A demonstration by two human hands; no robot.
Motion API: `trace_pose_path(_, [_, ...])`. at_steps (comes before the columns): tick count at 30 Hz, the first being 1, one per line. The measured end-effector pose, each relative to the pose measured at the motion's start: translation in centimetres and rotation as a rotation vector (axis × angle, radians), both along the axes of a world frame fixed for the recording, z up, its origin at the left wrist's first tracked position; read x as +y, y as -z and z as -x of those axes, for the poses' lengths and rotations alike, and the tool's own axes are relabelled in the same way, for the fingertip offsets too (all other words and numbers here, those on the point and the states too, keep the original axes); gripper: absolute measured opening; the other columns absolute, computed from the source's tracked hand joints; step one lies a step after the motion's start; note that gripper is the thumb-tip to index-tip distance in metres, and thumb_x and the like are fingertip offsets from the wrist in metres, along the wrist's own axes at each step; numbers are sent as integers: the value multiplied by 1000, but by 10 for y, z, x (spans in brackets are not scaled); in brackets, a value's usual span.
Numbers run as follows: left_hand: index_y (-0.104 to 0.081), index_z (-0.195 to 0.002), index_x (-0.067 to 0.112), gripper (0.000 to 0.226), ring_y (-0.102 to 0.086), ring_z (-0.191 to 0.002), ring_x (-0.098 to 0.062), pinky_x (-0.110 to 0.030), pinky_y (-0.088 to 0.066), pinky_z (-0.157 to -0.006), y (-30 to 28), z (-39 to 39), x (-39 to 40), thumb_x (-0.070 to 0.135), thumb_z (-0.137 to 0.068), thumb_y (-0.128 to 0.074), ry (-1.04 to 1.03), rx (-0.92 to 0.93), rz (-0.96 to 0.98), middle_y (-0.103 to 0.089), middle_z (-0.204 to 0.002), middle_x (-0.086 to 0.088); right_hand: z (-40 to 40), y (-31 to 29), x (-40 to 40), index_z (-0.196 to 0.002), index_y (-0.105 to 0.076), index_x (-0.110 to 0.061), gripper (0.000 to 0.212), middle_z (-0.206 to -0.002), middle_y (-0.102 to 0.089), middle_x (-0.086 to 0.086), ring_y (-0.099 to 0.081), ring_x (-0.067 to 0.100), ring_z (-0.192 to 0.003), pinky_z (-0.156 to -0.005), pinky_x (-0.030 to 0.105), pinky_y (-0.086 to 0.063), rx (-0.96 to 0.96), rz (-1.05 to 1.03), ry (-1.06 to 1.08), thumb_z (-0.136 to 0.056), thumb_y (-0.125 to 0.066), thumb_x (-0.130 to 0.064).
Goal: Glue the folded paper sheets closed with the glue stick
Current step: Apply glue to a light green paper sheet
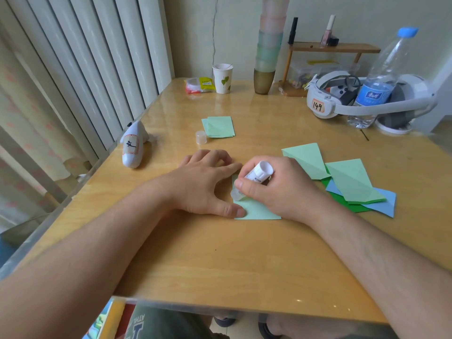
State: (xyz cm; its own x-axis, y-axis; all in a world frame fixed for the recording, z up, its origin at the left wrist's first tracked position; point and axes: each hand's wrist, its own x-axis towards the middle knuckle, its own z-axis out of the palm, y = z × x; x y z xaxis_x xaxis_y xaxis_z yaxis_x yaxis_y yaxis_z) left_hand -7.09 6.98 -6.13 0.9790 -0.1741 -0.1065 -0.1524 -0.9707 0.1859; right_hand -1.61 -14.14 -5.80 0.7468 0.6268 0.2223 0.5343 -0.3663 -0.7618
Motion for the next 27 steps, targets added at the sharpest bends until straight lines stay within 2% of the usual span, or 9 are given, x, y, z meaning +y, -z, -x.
trace_pose_path(3, [-23, -156, 55, 109, -12, -145, -16, -40, -14, -118, -1, 1, -1, 99, -58, -41, 2, 12, 9, -22, -151, 15, 2, -1, 1, -77, -69, -25, 16, -59, -59, -20, -51, 3, -57, -55, 15, -37, 7, 33, 9, -85, -79, -34])
trace_pose_path(7, [-21, -159, 53, 116, -11, -146, -15, -42, -13, -122, -2, 2, 1, 101, -55, -43, 1, 30, 23, -22, -153, 15, 0, -6, -5, -75, -69, -24, 13, -64, -63, -9, -50, 2, -57, -53, 16, -39, 9, 68, 25, -82, -79, -28])
trace_pose_path(10, [-21, -160, 49, 119, -10, -149, -16, -43, -11, -123, -2, 3, 1, 101, -55, -43, -6, 36, 22, -20, -156, 15, -4, -9, -18, -74, -70, -22, 11, -66, -65, -7, -51, 2, -57, -52, 14, -39, 14, 87, 69, -81, -77, -24])
trace_pose_path(15, [-20, -161, 49, 119, -9, -149, -15, -43, -11, -124, -2, 2, 1, 102, -57, -43, 0, 35, 22, -19, -157, 15, -12, -8, -33, -75, -69, -20, 12, -65, -63, -4, -49, 8, -58, -58, 28, -41, 32, 103, 137, -83, -76, -26])
trace_pose_path(19, [-20, -162, 48, 120, -9, -149, -13, -41, -10, -123, -1, 2, 1, 102, -57, -44, -2, 34, 25, -19, -156, 16, -13, -6, -31, -72, -65, -20, 17, -56, -55, -13, -45, 7, -54, -56, 28, -38, 28, 109, 154, -83, -75, -27])
trace_pose_path(23, [-20, -162, 48, 119, -10, -148, -14, -42, -11, -124, 0, 1, 2, 101, -58, -44, 1, 30, 25, -19, -156, 17, -17, -5, -33, -70, -62, -19, 19, -57, -57, -9, -46, 14, -56, -59, 32, -41, 13, 96, 169, -82, -75, -27])
trace_pose_path(25, [-20, -162, 47, 119, -10, -149, -15, -43, -11, -124, 0, 1, 2, 101, -59, -44, 2, 30, 24, -19, -156, 17, -18, -5, -34, -69, -63, -18, 19, -62, -63, -3, -53, 21, -62, -60, 34, -45, -12, 91, 172, -78, -72, -31])
trace_pose_path(27, [-20, -162, 47, 120, -10, -149, -16, -44, -11, -124, -1, 1, 2, 102, -58, -44, 4, 32, 24, -19, -156, 17, -18, -6, -35, -68, -62, -15, 20, -62, -62, 0, -53, 21, -62, -58, 33, -43, -9, 39, 176, -72, -66, -34])
